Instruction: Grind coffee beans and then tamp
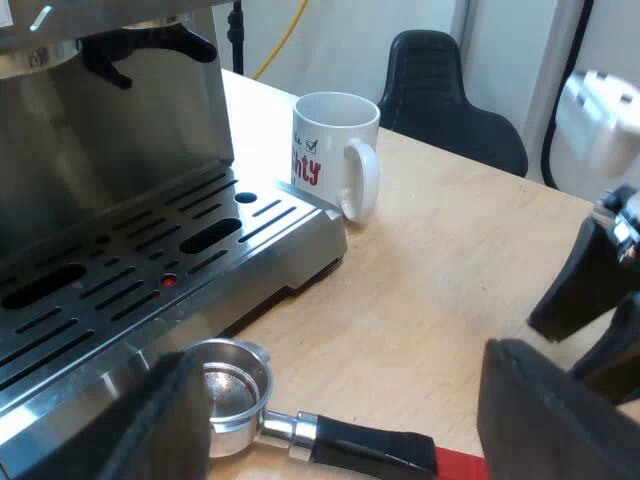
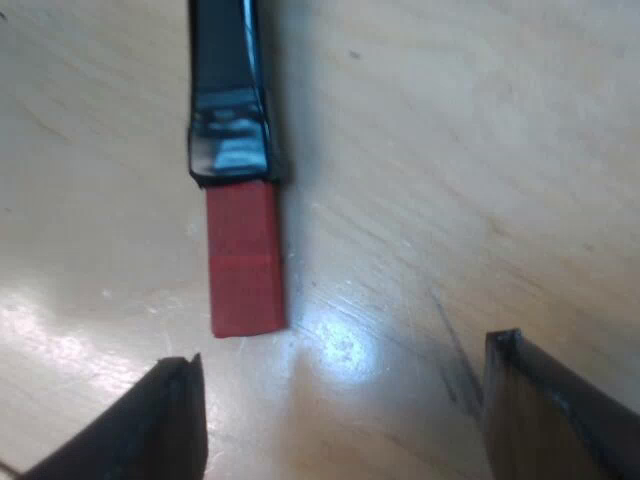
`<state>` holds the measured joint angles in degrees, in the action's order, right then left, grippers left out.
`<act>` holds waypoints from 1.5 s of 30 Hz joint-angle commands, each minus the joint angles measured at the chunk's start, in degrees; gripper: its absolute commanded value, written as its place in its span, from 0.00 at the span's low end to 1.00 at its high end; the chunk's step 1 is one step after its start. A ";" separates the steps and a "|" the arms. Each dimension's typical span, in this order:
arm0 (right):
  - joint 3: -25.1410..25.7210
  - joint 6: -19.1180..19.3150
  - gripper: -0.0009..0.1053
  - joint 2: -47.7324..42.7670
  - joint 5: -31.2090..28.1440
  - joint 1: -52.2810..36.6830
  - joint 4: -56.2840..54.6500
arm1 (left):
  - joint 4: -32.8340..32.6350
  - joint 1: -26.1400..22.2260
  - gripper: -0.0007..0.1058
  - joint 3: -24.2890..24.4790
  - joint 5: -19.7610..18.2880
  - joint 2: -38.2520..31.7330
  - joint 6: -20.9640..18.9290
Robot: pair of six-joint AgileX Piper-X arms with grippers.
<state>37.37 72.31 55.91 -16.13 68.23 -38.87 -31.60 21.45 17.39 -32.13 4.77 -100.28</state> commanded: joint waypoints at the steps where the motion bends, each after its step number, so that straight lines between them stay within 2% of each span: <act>1: 2.77 3.97 0.58 -1.91 0.13 0.15 -3.36 | 0.63 0.19 0.56 0.44 0.20 -0.32 0.18; 7: 8.33 10.20 0.58 -3.52 -1.20 0.15 -3.38 | 0.63 0.19 0.56 0.44 0.20 -0.32 0.18; 12: 12.08 13.54 0.58 -3.51 -2.12 0.15 -2.23 | 0.63 0.19 0.56 0.44 0.20 -0.32 0.18; 21: 12.81 15.15 0.58 -3.51 -2.12 0.15 8.47 | 0.63 0.19 0.56 0.01 0.63 -0.32 0.18; 23: 12.81 16.60 0.58 -3.51 -2.12 0.15 9.69 | 0.63 0.19 0.56 -0.25 1.51 -0.32 0.18; 28: 12.81 16.64 0.58 -3.37 -2.12 0.15 10.89 | 1.07 0.19 0.56 -0.45 6.97 -0.32 0.18; 32: 12.81 16.64 0.58 -3.37 -2.12 0.15 10.89 | 2.44 0.19 0.56 -1.42 8.58 -0.32 0.18; 37: 12.81 16.64 0.58 -3.37 -2.12 0.15 10.89 | 9.35 0.19 0.56 -4.20 12.43 0.53 0.18; 45: 12.81 16.53 0.58 -3.37 -2.12 0.15 10.89 | 16.22 0.19 0.56 -6.23 13.40 8.74 0.18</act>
<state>49.57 87.79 52.77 -17.79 68.23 -28.51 -16.99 21.45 11.16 -19.62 12.92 -100.22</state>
